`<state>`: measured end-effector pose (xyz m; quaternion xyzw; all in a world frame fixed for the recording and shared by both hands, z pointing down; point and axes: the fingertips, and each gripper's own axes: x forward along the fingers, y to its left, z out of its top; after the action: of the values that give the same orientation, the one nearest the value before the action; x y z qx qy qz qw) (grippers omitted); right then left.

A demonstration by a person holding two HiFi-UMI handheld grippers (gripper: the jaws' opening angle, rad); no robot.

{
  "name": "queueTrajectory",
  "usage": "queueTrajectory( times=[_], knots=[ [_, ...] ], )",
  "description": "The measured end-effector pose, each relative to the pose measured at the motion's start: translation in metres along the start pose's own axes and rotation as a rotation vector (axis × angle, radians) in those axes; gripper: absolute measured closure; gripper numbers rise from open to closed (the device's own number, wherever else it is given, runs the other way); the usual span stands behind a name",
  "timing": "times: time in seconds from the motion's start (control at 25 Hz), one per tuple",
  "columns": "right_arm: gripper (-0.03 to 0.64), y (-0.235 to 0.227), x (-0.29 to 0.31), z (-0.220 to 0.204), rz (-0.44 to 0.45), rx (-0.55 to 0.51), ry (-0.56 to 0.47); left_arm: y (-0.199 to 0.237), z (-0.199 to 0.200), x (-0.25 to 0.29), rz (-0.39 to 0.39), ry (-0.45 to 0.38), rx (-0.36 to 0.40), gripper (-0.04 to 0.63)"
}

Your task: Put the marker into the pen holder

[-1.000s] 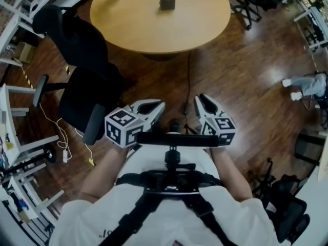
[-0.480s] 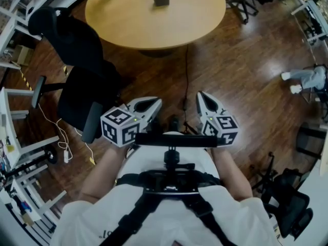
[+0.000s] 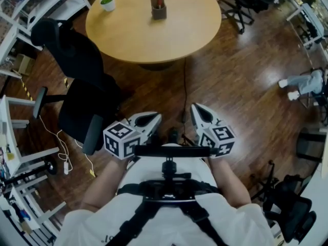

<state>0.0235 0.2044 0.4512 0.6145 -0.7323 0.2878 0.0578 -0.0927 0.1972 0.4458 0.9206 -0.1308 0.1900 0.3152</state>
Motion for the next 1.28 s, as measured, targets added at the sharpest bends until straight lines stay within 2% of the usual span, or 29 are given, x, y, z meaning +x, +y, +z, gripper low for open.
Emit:
queueTrajectory(
  times=[0.48, 1.28],
  knots=[
    [0.624, 0.008, -0.002, 0.025, 0.013, -0.035, -0.022, -0.005, 0.014, -0.002, -0.008, -0.007, 0.044, 0.598],
    [0.623, 0.003, -0.006, 0.015, -0.005, -0.057, 0.006, -0.009, 0.007, 0.002, -0.01, 0.009, 0.04, 0.598]
  ],
)
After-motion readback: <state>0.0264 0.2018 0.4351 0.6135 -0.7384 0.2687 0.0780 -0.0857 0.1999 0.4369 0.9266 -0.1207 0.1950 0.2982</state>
